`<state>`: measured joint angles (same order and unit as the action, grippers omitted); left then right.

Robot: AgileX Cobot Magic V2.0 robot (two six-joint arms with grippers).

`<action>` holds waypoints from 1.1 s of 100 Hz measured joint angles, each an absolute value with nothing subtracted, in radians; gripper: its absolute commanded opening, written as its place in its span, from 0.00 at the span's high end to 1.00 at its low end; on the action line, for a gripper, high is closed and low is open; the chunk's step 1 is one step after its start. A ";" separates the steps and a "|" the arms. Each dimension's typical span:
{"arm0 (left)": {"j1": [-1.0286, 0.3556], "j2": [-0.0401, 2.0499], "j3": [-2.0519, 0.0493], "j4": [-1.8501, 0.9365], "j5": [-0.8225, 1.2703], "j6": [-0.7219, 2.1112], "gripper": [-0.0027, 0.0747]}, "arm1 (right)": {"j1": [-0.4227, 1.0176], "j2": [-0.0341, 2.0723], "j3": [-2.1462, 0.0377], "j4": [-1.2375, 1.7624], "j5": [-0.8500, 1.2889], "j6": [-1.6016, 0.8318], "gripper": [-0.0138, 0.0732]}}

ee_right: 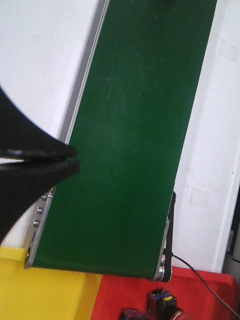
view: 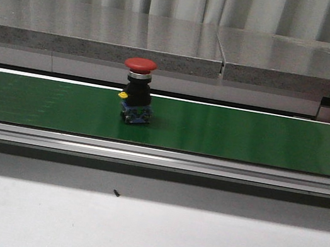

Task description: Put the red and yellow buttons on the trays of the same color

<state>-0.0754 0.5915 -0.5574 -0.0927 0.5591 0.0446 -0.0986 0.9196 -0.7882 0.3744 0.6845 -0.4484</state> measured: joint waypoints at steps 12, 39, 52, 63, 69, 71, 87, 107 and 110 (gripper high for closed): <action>-0.075 0.516 -0.507 -0.095 0.548 0.031 0.99 | -0.099 0.920 -0.788 0.398 0.685 -0.448 0.92; -0.075 0.483 -0.492 -0.095 0.537 0.027 0.99 | -0.099 0.920 -0.788 0.527 0.685 -0.448 0.92; -0.075 0.483 -0.492 -0.095 0.537 0.027 0.99 | -0.099 0.920 -0.788 0.558 0.687 -0.448 0.84; -0.075 0.483 -0.492 -0.095 0.537 0.027 0.99 | -0.099 0.920 -0.788 0.560 0.714 -0.450 0.57; -0.075 0.483 -0.492 -0.095 0.537 0.027 0.99 | -0.099 0.927 -0.788 0.562 0.737 -0.469 0.41; -0.075 0.483 -0.492 -0.095 0.537 0.027 0.99 | -0.099 0.932 -0.788 0.562 0.744 -0.475 0.35; -0.075 0.483 -0.492 -0.095 0.537 0.027 0.99 | -0.099 0.980 -0.823 0.562 0.800 -0.536 0.22; -0.075 0.483 -0.492 -0.095 0.537 0.027 0.99 | -0.076 1.096 -0.946 0.562 0.869 -0.572 0.22; -0.075 0.483 -0.492 -0.095 0.537 0.027 0.99 | -0.067 1.123 -0.967 0.562 0.874 -0.574 0.22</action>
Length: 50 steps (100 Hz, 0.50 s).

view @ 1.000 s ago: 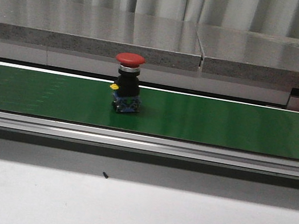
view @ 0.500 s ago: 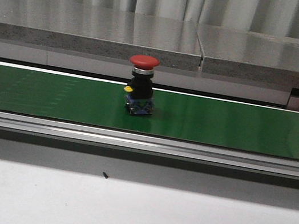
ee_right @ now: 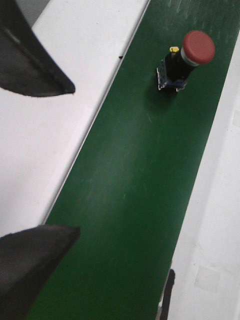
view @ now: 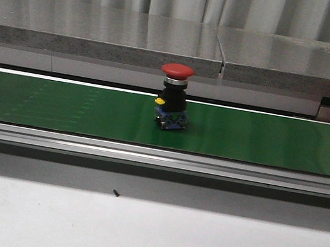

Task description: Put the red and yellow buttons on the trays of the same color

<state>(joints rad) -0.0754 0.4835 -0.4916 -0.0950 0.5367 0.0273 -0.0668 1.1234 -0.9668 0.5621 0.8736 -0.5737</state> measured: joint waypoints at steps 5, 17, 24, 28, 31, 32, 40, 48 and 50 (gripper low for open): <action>-0.075 0.483 -0.492 -0.095 0.537 0.027 0.99 | -0.044 1.163 -1.003 0.562 0.879 -0.578 0.22; -0.075 0.482 -0.492 -0.095 0.537 0.027 0.99 | 0.018 1.263 -1.090 0.542 0.883 -0.579 0.22; -0.075 0.482 -0.492 -0.095 0.537 0.027 0.99 | 0.058 1.325 -1.138 0.511 0.886 -0.579 0.22; -0.075 0.482 -0.492 -0.095 0.537 0.027 0.99 | 0.078 1.362 -1.165 0.487 0.886 -0.579 0.22; -0.075 0.482 -0.492 -0.095 0.537 0.027 0.99 | 0.096 1.386 -1.182 0.470 0.886 -0.579 0.22; -0.075 0.482 -0.492 -0.095 0.537 0.027 0.99 | 0.100 1.393 -1.190 0.460 0.886 -0.579 0.22; -0.075 0.482 -0.492 -0.095 0.535 0.027 0.99 | 0.141 1.461 -1.229 0.411 0.886 -0.580 0.20; -0.075 0.482 -0.492 -0.095 0.535 0.027 0.99 | 0.171 1.514 -1.264 0.375 0.886 -0.584 0.17; -0.075 0.482 -0.492 -0.095 0.535 0.027 0.99 | 0.177 1.527 -1.269 0.369 0.886 -0.584 0.17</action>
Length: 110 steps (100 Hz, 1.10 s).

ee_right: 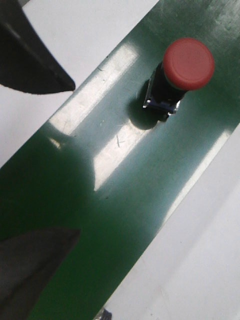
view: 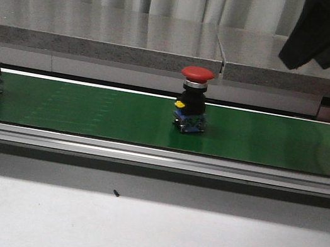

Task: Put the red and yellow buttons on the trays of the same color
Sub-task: 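Lower the right gripper onto the red button at the belt end and close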

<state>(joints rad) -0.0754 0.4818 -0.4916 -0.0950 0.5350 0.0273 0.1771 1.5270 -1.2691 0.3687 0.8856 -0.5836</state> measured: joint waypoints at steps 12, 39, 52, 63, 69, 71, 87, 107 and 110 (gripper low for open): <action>-0.075 0.482 -0.492 -0.095 0.535 0.027 0.99 | 0.203 1.586 -1.314 0.359 0.886 -0.584 0.15; -0.075 0.482 -0.492 -0.095 0.535 0.027 0.99 | 0.249 1.663 -1.370 0.357 0.886 -0.584 0.15; -0.075 0.482 -0.492 -0.095 0.535 0.027 0.99 | 0.277 1.694 -1.382 0.357 0.879 -0.584 0.15; -0.075 0.482 -0.492 -0.095 0.535 0.027 0.99 | 0.297 1.710 -1.390 0.357 0.869 -0.584 0.15; -0.075 0.482 -0.492 -0.095 0.535 0.027 0.99 | 0.301 1.716 -1.390 0.357 0.864 -0.584 0.15; -0.075 0.482 -0.492 -0.095 0.535 0.027 0.99 | 0.301 1.719 -1.390 0.357 0.862 -0.584 0.15; -0.075 0.482 -0.492 -0.095 0.535 0.027 0.99 | 0.301 1.749 -1.391 0.359 0.852 -0.584 0.15; -0.075 0.482 -0.492 -0.095 0.535 0.027 0.99 | 0.301 1.779 -1.391 0.359 0.850 -0.584 0.26; -0.075 0.482 -0.492 -0.095 0.535 0.027 0.99 | 0.301 1.779 -1.391 0.359 0.849 -0.584 0.30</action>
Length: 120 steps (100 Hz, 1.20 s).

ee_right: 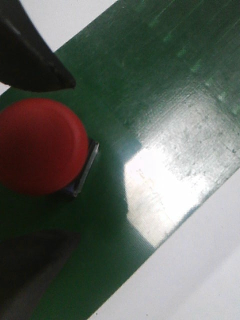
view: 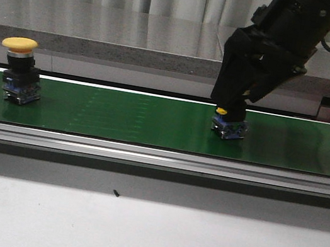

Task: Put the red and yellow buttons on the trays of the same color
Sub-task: 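Lower the right gripper onto the red button at the belt end and close, then carry the red button with the right gripper into the red tray and open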

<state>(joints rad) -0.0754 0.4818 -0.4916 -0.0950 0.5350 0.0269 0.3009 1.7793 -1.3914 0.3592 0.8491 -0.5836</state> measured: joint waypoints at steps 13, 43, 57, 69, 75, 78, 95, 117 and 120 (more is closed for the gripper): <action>-0.075 0.482 -0.492 -0.095 0.535 0.027 0.99 | 0.301 1.779 -1.391 0.359 0.847 -0.584 0.48; -0.075 0.482 -0.492 -0.095 0.535 0.027 0.99 | 0.295 1.781 -1.421 0.342 0.907 -0.570 0.61; -0.075 0.482 -0.492 -0.095 0.535 0.027 0.99 | 0.244 1.781 -1.523 0.314 1.015 -0.538 0.61; -0.075 0.482 -0.492 -0.095 0.535 0.027 0.99 | 0.154 1.781 -1.633 0.308 1.090 -0.524 0.61; -0.075 0.482 -0.492 -0.095 0.535 0.027 0.99 | 0.096 1.781 -1.684 0.308 1.114 -0.524 0.61; -0.075 0.482 -0.492 -0.095 0.535 0.027 0.99 | 0.069 1.781 -1.705 0.306 1.123 -0.523 0.61; -0.075 0.482 -0.492 -0.095 0.535 0.027 0.99 | -0.103 1.781 -1.783 0.302 1.147 -0.509 0.61; -0.075 0.482 -0.492 -0.095 0.535 0.027 0.99 | -0.301 1.781 -1.791 0.295 1.187 -0.505 0.61; -0.075 0.482 -0.492 -0.095 0.535 0.027 0.99 | -0.323 1.781 -1.789 0.295 1.187 -0.505 0.61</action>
